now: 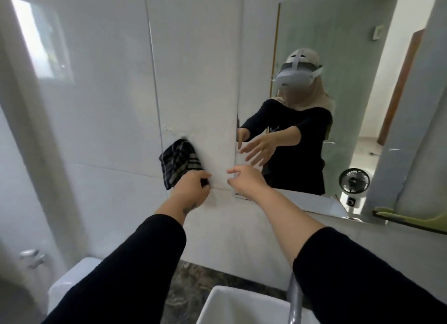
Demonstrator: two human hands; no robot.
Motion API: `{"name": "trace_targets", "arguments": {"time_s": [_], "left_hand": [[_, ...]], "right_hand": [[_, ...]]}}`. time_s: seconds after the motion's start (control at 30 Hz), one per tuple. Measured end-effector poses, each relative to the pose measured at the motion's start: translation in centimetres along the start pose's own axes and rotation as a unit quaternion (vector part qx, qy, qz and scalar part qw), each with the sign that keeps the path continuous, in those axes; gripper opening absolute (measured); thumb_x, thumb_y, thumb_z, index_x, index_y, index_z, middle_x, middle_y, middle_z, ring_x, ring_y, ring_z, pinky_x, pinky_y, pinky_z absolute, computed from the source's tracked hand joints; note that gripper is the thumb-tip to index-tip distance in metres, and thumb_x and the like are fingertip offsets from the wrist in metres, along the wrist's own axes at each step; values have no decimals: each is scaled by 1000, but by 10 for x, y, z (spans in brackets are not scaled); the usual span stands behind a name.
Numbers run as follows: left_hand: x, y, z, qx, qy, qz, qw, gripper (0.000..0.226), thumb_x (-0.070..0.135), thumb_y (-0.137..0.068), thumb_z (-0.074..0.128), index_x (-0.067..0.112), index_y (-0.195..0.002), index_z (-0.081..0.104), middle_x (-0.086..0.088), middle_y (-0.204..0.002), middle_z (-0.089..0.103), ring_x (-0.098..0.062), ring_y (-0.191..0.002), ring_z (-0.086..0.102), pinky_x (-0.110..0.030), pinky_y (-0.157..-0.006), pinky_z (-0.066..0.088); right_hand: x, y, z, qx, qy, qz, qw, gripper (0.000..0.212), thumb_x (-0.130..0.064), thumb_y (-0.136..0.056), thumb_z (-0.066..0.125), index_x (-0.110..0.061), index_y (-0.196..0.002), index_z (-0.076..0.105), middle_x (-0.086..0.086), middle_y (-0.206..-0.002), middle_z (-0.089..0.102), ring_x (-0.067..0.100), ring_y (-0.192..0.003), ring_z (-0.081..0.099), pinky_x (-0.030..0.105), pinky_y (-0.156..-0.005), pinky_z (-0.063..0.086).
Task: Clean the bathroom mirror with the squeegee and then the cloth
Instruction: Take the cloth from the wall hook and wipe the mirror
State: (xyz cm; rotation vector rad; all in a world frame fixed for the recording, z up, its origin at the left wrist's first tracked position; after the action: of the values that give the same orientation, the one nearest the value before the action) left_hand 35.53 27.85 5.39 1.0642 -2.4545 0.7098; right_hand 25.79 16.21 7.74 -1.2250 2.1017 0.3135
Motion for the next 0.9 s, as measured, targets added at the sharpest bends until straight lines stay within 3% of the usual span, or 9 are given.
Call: {"name": "trace_targets", "arguments": {"time_s": [0.27,0.43,0.57,0.67,0.8,0.9], "left_hand": [[-68,-35,-43,170,66,-83,980,46,25,-90,53,27,-136,44,-2,-135,48,-23,-119,50,-37,-86,45],[-88,-58,-31,185,103,-79,974,60,31,-89,56,37,-143,31,3,-141,41,-21,-126,44,-38,-88,47],[-96,-74,-22,187,139,-66,970,70,33,-86,60,42,-145,23,6,-145,33,-19,-126,44,-39,-94,47],[-98,-78,-23,211,164,-63,962,64,22,-87,59,39,-143,33,5,-134,48,-16,-116,53,-29,-84,45],[-102,-76,-26,220,194,-83,952,42,24,-86,55,35,-127,55,5,-111,68,-16,-96,65,-39,-81,55],[-88,-70,-37,221,276,-67,933,28,20,-89,53,29,-116,58,8,-109,67,-8,-86,65,-33,-77,54]], "right_hand": [[-62,-57,44,23,-37,-89,995,39,-19,-94,51,-27,-131,56,5,-133,57,22,-121,53,25,-96,40],[-76,-98,64,63,-15,-119,991,49,-17,-95,46,-39,-138,45,3,-129,60,23,-113,57,29,-94,46],[-75,-119,77,81,-23,-124,989,48,-19,-95,48,-39,-138,44,0,-129,61,22,-115,57,28,-92,44],[-71,-125,83,90,-82,-122,985,49,-14,-94,46,-38,-136,47,-1,-129,61,20,-113,58,23,-91,42],[-74,-127,82,79,-146,-134,977,50,-5,-92,48,-31,-135,52,3,-122,64,12,-96,58,9,-78,34],[-86,-118,64,92,-162,-164,969,48,-1,-92,45,-25,-133,55,3,-130,60,17,-117,55,19,-98,38]]}}
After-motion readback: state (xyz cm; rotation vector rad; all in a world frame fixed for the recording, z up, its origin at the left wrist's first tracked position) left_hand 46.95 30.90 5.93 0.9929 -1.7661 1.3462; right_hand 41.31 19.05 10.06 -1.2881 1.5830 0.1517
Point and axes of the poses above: each hand's wrist, its own y-axis away from the middle knuckle, its own z-axis out of the palm, x = y × z, the point moved 8 cm from there along -y, towards the middle knuckle
